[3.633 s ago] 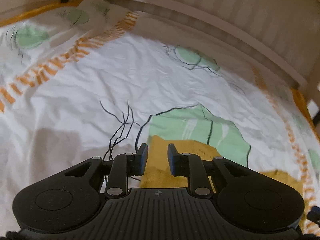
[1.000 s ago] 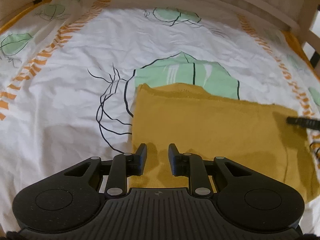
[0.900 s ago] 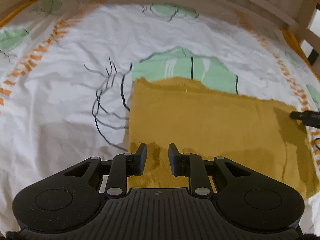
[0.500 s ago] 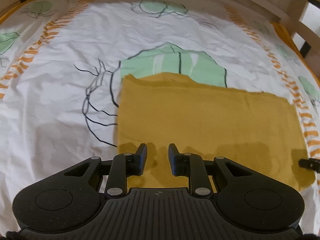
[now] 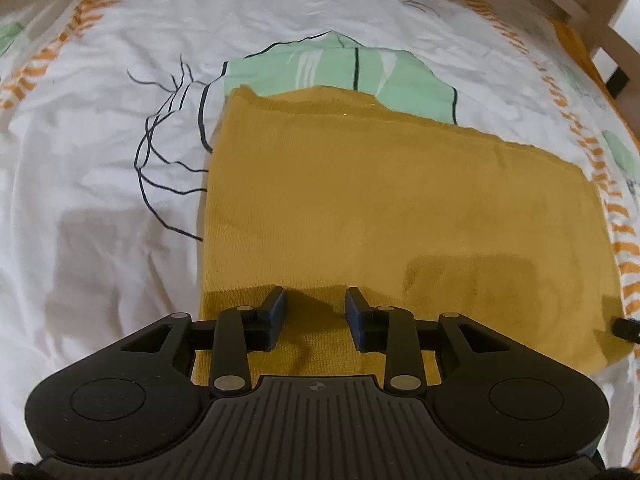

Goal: Fold small clothes

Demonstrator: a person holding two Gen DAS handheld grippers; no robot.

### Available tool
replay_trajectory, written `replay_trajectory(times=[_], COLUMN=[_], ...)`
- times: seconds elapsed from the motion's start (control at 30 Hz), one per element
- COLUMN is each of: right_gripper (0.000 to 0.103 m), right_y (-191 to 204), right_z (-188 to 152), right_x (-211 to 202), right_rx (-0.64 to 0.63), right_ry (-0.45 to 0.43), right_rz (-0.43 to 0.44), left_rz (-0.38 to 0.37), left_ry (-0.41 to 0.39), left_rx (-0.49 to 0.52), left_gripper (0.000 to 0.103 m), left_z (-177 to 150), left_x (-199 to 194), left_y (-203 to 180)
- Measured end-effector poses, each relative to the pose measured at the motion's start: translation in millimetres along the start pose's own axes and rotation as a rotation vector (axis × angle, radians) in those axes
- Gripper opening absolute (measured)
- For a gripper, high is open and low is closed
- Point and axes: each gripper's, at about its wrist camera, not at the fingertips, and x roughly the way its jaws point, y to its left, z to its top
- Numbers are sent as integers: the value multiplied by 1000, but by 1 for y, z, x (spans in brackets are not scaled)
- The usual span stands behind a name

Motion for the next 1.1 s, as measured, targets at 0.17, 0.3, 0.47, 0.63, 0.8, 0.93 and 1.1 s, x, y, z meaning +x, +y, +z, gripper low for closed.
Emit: replay_trajectory(times=[0.17,0.3,0.47,0.63,0.8,0.93,1.1], right_gripper=[103,103,103,103,103,103,103], right_y=[-10,-15,-14,-12,-21,-25,-21], right_z=[10,19,28,38,44,47,50], right_x=[2,12,30,44,52,54,55], right_rx=[123,185,178,207,262,260,225], right_ry=[-28,-54,-67,-40,-17,8,29], right_rz=[152,263,342,434,484,500,493], left_rz=[-16,-46,-37,-21,0,0,-35], left_ry=[-10,-24,-41,-22,-26,-44,-95], left_rx=[-24,-4,19,64,96,75,22], left_gripper=[41,59,66,69,69,68,68], left_z=[-4,-6,-9,-6,-7,-7,2], left_x=[2,3,6,8,10,7,-5], left_y=[1,-4,-11,-17,-22,-24,-31])
